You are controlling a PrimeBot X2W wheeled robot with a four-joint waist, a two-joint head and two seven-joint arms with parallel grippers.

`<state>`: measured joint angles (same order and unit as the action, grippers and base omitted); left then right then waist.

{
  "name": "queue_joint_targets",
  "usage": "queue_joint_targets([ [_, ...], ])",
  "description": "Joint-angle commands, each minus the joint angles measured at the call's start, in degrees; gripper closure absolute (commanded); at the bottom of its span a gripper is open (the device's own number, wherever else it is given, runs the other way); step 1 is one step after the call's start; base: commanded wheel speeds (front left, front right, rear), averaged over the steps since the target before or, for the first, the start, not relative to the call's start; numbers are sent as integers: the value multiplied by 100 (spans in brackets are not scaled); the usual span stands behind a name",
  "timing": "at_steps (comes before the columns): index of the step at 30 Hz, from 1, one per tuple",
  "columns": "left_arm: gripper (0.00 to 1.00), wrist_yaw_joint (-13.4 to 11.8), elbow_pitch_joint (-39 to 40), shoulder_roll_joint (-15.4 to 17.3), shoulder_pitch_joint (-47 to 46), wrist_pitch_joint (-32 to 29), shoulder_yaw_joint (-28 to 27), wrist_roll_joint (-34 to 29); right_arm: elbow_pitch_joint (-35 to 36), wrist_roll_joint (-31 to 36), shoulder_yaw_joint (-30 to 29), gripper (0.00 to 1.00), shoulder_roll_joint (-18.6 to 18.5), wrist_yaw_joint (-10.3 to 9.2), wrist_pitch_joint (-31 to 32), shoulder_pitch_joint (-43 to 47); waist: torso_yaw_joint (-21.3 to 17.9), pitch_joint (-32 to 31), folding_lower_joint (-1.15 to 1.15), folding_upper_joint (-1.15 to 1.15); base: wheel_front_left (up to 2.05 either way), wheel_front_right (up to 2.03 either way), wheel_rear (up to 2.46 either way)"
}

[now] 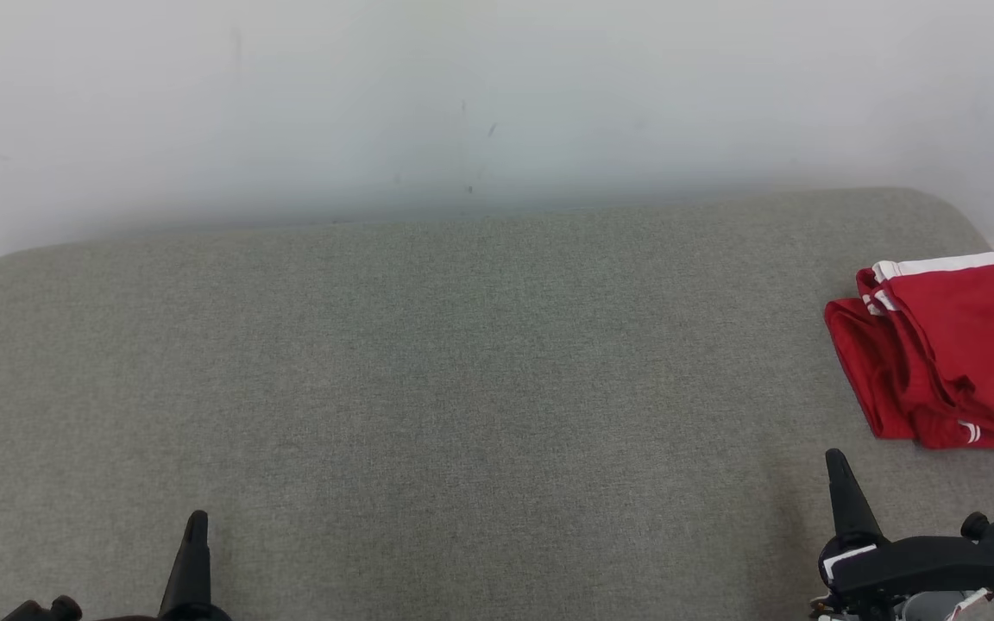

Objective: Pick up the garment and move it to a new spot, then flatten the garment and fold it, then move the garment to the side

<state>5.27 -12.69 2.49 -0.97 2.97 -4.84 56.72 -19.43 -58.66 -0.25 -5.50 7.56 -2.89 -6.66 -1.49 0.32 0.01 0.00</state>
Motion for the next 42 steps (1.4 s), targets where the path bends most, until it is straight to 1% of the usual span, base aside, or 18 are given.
queue_joint_targets([
  [1, 100, 33, 44, 31, -145, -51, -29, 182, 95, -184, -50, 100, 7, -6, 51, -26, 3, 0, 0, 0, 0, 0, 0],
  [17, 100, 91, -9, 37, -273, -319, -75, 1191, 235, -1129, -229, 100, 86, -8, 324, 0, 38, -4, 0, 0, 0, 0, 0],
  [42, 100, 167, -75, 45, -414, -646, -125, 2386, 396, -2255, -436, 100, 179, -10, 646, 33, 86, -8, -1, 0, 0, 0, 0],
])
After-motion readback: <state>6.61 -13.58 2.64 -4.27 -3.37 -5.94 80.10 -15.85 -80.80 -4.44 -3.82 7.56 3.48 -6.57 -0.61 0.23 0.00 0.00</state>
